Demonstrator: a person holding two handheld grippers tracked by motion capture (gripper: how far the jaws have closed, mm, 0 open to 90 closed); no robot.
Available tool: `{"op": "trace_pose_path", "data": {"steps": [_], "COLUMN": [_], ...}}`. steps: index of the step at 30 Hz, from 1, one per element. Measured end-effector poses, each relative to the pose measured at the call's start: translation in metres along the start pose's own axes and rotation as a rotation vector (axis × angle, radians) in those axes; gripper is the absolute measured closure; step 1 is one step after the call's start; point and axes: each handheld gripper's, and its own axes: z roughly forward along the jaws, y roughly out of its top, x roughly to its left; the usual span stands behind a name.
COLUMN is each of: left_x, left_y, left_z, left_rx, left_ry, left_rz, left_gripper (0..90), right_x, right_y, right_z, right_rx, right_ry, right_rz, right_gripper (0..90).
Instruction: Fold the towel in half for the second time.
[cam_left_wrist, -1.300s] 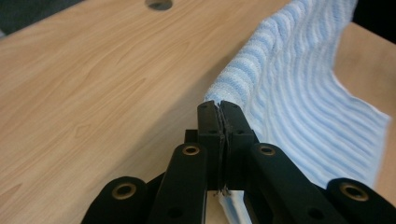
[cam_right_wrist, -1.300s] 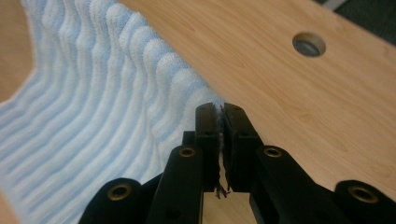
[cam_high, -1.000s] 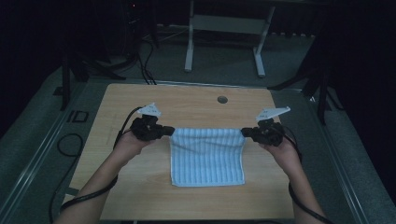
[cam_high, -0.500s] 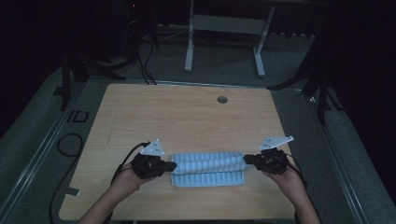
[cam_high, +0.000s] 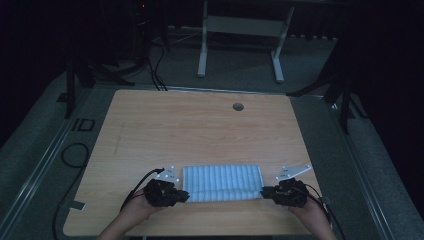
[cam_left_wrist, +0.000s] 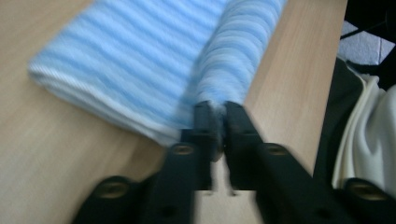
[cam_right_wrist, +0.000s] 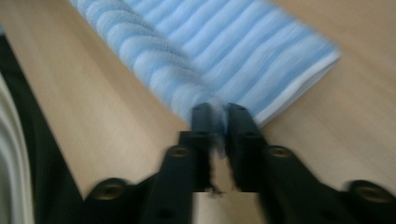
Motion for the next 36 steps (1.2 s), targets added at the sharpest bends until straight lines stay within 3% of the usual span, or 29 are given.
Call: {"op": "trace_pose_path", "data": {"steps": [1, 4, 9, 17, 25, 34, 36], "left_x": [0.000, 0.003, 0.012, 0.016, 0.031, 0.047, 0.050], "left_y": [0.001, 0.009, 0.022, 0.030, 0.025, 0.024, 0.024], "left_z": [-0.004, -0.014, -0.010, 0.020, 0.044, 0.043, 0.042], "left_rx": [-0.017, -0.048, -0.060, -0.011, 0.073, 0.062, 0.059], "left_ry": [-0.006, 0.041, 0.063, 0.063, 0.103, 0.104, 0.121], "left_rz": [-0.004, -0.006, -0.011, 0.010, -0.006, -0.032, -0.028], "left_gripper": [68.4, 61.1, 58.8, 58.9, 59.1, 60.9, 61.0], "right_x": [0.000, -0.004, -0.003, -0.010, -0.017, -0.022, -0.023], "right_y": [-0.001, 0.004, 0.023, 0.038, 0.036, 0.042, 0.045], "right_z": [-0.001, -0.008, -0.001, 0.027, 0.060, 0.071, 0.074], "right_rx": [-0.008, -0.048, -0.044, -0.003, 0.080, 0.069, 0.068], "right_ry": [-0.011, -0.015, -0.048, -0.039, -0.086, -0.094, -0.093], "right_rz": [0.001, 0.022, -0.026, -0.055, -0.065, -0.064, -0.063], "right_gripper": [70.5, 68.2, 65.7, 58.8, 54.3, 53.6, 53.4]}}
